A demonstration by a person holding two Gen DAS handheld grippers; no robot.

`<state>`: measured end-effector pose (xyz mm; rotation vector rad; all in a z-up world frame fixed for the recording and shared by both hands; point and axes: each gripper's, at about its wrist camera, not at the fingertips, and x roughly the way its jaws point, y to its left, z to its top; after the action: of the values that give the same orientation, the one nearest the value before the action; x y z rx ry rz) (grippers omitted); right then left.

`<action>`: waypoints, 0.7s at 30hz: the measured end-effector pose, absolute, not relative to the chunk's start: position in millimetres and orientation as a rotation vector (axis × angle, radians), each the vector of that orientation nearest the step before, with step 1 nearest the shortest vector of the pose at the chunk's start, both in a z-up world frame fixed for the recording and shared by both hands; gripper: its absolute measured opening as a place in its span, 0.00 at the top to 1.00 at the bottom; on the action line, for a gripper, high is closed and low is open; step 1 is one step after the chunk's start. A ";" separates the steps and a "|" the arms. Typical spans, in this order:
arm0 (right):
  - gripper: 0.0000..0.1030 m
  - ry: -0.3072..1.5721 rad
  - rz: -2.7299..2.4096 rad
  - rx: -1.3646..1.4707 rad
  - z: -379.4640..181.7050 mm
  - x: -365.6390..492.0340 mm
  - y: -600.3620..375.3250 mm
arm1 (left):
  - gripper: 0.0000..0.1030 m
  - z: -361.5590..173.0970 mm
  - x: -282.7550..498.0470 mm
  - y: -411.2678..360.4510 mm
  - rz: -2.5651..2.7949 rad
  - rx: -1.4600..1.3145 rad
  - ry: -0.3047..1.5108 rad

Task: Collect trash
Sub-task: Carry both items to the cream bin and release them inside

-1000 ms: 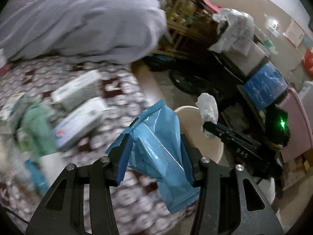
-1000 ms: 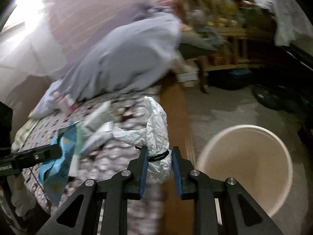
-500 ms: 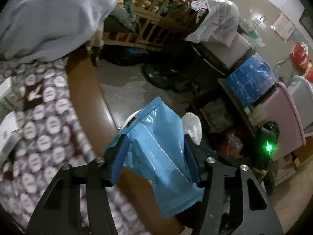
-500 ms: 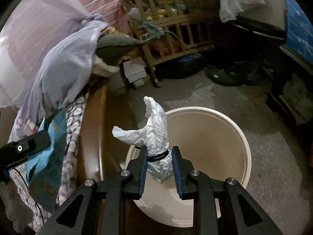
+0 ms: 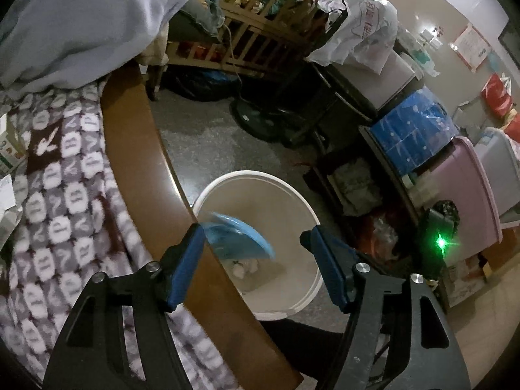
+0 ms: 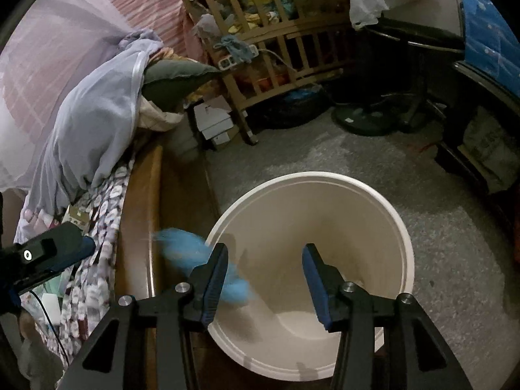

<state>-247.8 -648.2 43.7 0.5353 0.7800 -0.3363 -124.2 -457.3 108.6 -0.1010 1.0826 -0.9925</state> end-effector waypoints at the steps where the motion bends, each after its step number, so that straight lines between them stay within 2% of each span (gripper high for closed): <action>1: 0.56 0.779 -0.333 0.536 42.9 -247.7 -647.7 | 0.35 109.0 -123.9 -455.1 -0.990 -0.101 1.083; 21: 0.55 0.796 -0.216 0.421 62.0 -218.8 -579.7 | 0.35 107.9 -125.0 -364.7 -0.704 0.029 1.013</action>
<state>-218.8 -579.7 62.0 0.4208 0.7958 -0.2159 -125.0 -364.7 107.9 0.0288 1.0129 -0.7044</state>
